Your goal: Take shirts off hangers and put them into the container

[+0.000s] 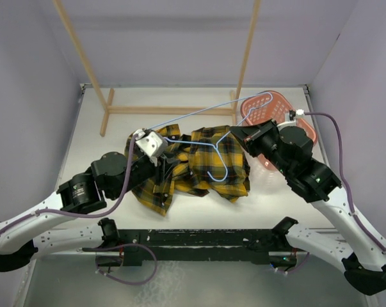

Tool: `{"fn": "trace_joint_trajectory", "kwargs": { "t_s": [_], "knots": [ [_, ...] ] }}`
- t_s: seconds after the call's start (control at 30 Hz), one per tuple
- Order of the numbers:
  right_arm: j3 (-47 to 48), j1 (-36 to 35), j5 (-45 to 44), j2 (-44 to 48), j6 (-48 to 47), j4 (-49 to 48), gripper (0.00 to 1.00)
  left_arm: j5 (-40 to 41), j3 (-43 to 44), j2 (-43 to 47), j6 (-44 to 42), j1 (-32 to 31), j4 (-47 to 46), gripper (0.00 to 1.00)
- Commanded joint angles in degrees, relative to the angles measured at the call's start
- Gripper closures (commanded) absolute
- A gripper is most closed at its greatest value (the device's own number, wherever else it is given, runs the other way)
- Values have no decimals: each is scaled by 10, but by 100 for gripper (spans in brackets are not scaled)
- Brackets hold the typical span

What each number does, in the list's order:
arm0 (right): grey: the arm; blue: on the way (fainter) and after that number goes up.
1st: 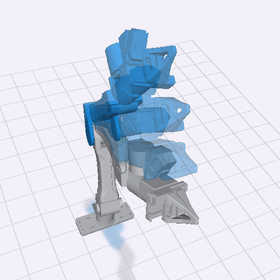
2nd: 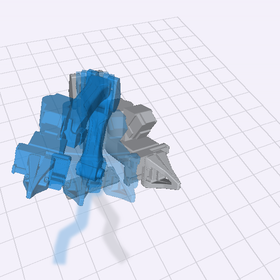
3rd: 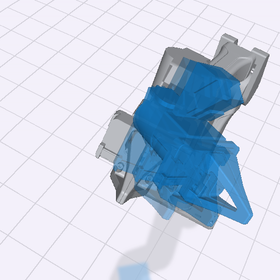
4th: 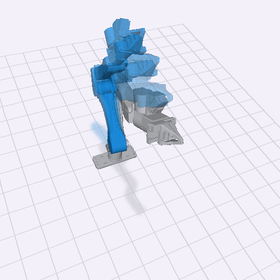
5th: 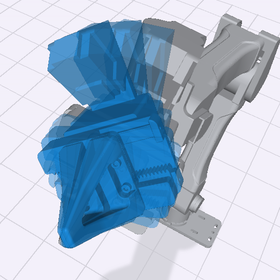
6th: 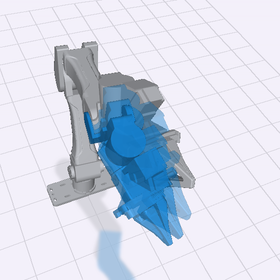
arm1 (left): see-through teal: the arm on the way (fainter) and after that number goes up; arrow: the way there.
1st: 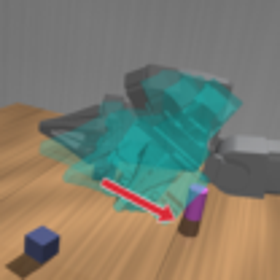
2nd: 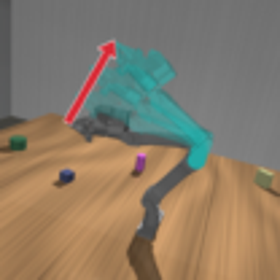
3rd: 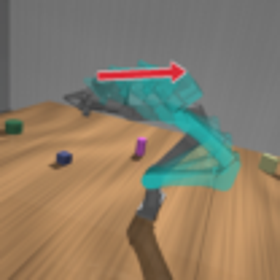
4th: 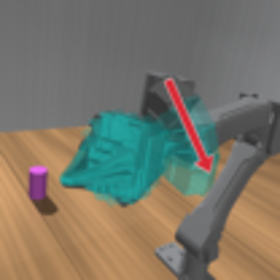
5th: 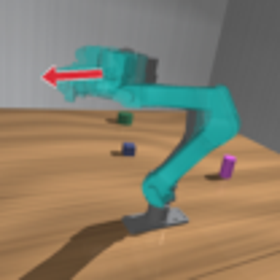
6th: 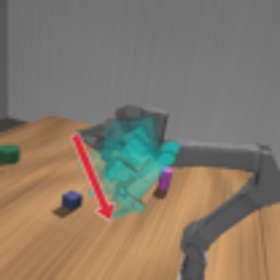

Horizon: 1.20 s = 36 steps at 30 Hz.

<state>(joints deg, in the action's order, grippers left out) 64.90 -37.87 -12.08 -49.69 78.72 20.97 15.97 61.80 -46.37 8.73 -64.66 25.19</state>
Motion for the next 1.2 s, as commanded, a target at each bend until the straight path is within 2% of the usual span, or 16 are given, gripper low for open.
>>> {"fn": "trace_joint_trajectory", "kwargs": {
  "t_s": [0.0, 0.2, 0.4, 0.9, 1.07, 1.17],
  "knots": [
    [-8, 0, -2, 13, 54, -37, 100, 15, -7, 4, -44, -6, -57, 65],
    [-5, 0, 31, -2, 27, -80, 100, 17, -8, -24, -121, -14, -69, 57],
    [10, 0, 48, -19, -5, -93, 100, 71, 6, -37, -227, -30, -94, 50],
    [18, 0, 68, -29, -11, -119, 100, 119, 5, -87, -331, -39, -130, 49],
    [13, 1, 78, -21, -11, -120, 100, 161, 1, -89, -357, -39, -160, 56],
    [8, 0, 83, -14, -18, -112, 100, 174, 1, -76, -360, -39, -171, 67]
  ]
}}
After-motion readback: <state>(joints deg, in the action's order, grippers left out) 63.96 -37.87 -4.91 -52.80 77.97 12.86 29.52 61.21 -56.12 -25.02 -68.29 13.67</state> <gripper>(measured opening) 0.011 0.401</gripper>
